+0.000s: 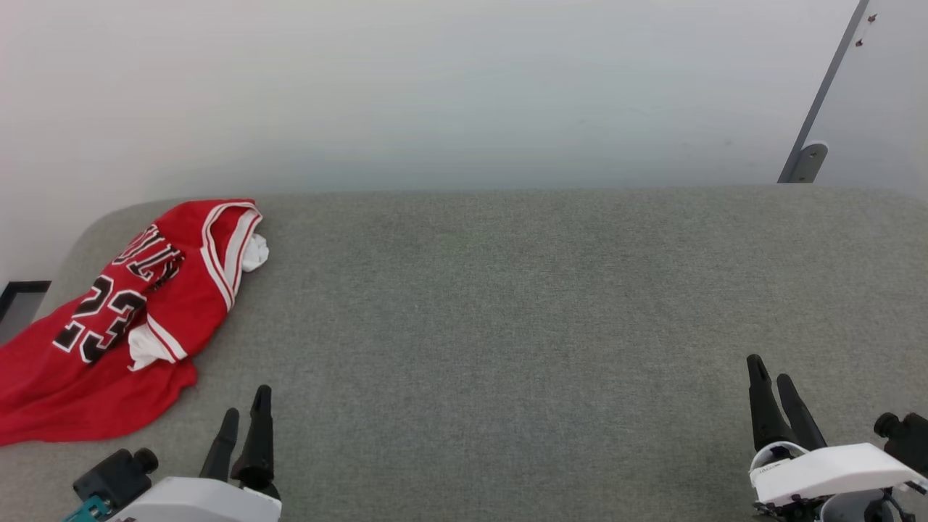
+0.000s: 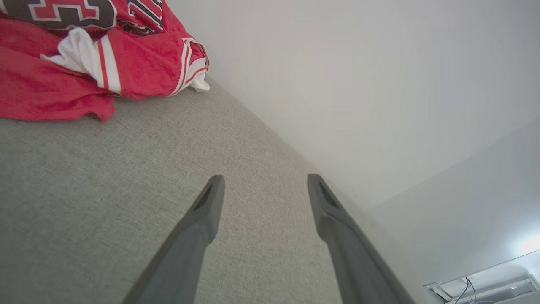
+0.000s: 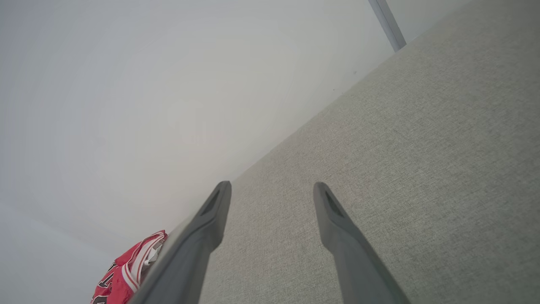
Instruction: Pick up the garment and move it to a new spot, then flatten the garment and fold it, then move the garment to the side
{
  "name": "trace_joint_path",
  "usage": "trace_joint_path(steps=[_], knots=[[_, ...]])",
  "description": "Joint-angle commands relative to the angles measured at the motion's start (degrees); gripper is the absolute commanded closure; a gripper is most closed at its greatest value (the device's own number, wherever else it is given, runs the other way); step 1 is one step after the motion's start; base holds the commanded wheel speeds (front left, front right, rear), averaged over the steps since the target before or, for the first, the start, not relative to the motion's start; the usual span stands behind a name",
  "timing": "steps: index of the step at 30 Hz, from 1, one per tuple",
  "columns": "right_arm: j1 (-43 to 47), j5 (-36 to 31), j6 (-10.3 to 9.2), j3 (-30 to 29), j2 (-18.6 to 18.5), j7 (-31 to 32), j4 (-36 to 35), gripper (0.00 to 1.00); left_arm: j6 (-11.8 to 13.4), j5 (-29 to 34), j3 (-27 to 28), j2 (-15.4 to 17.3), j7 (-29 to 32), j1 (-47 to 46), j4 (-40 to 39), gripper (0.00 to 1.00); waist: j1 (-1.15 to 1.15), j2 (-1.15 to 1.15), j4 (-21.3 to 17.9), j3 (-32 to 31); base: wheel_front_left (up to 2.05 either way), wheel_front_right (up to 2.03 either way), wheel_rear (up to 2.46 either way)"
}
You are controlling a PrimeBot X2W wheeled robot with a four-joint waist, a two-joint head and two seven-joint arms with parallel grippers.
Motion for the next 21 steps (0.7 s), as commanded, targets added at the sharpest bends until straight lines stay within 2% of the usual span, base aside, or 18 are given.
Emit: trace_joint_path(steps=[1, 9, 21], knots=[[-1.45, -2.35, -0.02, -0.05, -0.06, -0.53, -0.41, 0.0, 0.3, 1.84, -0.01, 0.49, -0.52, -0.11, -0.72, 0.0, 0.0, 0.0, -0.01, -0.05, 0.0, 0.0, 0.0], [-1.56, -8.06, -0.03, -0.26, 0.09, -1.48, -0.36, 0.0, 0.73, 8.82, 0.58, 1.03, -1.81, 0.36, -1.66, 0.0, 0.0, 0.0, -0.07, -0.26, 0.0, 0.0, 0.0], [-1.67, -15.23, -0.04, -0.22, 0.2, -2.75, -0.98, 0.0, -0.25, 16.86, 1.77, 1.06, -3.54, 0.96, -2.3, 0.0, 0.0, 0.0, -0.05, -0.38, 0.0, 0.0, 0.0]])
